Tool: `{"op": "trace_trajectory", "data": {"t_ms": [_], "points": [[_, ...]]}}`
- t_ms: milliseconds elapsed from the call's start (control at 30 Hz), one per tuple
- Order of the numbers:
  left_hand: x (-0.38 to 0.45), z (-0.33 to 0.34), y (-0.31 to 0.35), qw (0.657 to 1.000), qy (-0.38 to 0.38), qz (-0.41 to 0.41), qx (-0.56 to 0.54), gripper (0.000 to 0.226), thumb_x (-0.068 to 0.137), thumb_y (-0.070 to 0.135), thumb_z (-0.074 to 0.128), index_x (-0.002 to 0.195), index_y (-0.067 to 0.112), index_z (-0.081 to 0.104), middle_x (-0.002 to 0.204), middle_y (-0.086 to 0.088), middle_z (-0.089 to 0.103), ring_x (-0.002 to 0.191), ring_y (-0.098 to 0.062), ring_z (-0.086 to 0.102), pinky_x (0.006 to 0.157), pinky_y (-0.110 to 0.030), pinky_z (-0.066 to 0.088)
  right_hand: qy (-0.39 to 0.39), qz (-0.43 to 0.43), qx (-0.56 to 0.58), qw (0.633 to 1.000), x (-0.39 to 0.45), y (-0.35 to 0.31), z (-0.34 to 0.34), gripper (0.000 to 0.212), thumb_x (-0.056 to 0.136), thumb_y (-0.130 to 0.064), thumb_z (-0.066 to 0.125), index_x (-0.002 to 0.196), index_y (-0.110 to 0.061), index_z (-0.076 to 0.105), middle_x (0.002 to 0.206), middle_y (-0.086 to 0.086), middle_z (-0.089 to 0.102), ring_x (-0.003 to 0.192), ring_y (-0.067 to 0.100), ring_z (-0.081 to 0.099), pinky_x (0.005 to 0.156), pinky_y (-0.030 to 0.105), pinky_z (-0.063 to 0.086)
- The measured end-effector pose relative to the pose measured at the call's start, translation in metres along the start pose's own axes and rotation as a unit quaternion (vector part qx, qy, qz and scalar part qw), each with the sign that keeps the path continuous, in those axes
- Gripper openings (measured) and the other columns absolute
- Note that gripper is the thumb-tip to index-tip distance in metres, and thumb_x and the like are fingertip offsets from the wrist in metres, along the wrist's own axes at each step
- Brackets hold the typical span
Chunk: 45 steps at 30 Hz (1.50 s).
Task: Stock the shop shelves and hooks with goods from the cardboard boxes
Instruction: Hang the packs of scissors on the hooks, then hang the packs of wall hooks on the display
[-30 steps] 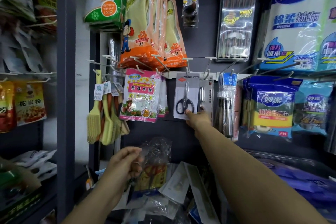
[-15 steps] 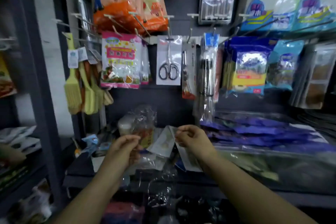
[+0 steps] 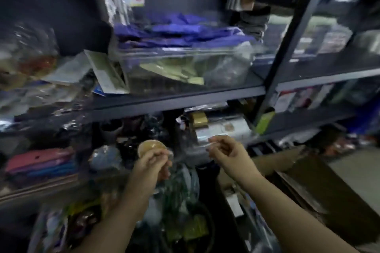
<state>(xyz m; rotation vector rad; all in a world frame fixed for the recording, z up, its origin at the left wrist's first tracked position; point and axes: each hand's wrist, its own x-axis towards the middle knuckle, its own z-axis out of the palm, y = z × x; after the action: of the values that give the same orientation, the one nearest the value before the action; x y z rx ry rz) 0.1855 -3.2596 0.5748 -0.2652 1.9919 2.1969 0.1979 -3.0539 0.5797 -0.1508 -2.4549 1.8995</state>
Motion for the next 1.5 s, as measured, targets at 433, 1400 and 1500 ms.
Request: {"op": "trace_trajectory", "data": {"t_ms": [433, 1400, 1500], "points": [[-0.034, 0.257, -0.166, 0.982, -0.029, -0.149, 0.114, 0.017, 0.098, 0.008, 0.047, 0.089, 0.011, 0.061, 0.070, -0.006, 0.058, 0.055, -0.014, 0.053, 0.048, -0.019, 0.044, 0.051, 0.239, -0.083, 0.966, -0.060, 0.227, -0.253, 0.006, 0.092, -0.021, 0.061, 0.098, -0.021, 0.058, 0.073, 0.001, 0.062, 0.057, 0.023, 0.055, 0.056, 0.035, 0.044], [-0.003, 0.439, -0.314, 0.913, -0.095, -0.366, 0.152, 0.004, 0.095, 0.022, 0.055, 0.095, 0.021, 0.059, 0.093, -0.002, 0.061, 0.083, -0.016, 0.061, 0.077, -0.031, 0.053, -0.151, 0.276, -0.400, 0.861, -0.029, 0.374, -0.360, 0.061, 0.089, -0.029, 0.059, 0.143, -0.038, 0.032, 0.143, -0.004, 0.042, 0.130, 0.021, 0.037, 0.106, 0.043, 0.039], [0.004, 0.470, -0.326, 0.905, -0.078, -0.398, 0.124, 0.009, 0.095, 0.033, 0.054, 0.094, 0.025, 0.056, 0.101, -0.001, 0.059, 0.096, -0.018, 0.060, 0.094, -0.037, 0.050, -0.170, 0.263, -0.396, 0.863, -0.028, 0.378, -0.366, 0.058, 0.090, -0.026, 0.058, 0.143, -0.030, 0.034, 0.139, -0.001, 0.046, 0.128, 0.022, 0.041, 0.102, 0.041, 0.044]]}}
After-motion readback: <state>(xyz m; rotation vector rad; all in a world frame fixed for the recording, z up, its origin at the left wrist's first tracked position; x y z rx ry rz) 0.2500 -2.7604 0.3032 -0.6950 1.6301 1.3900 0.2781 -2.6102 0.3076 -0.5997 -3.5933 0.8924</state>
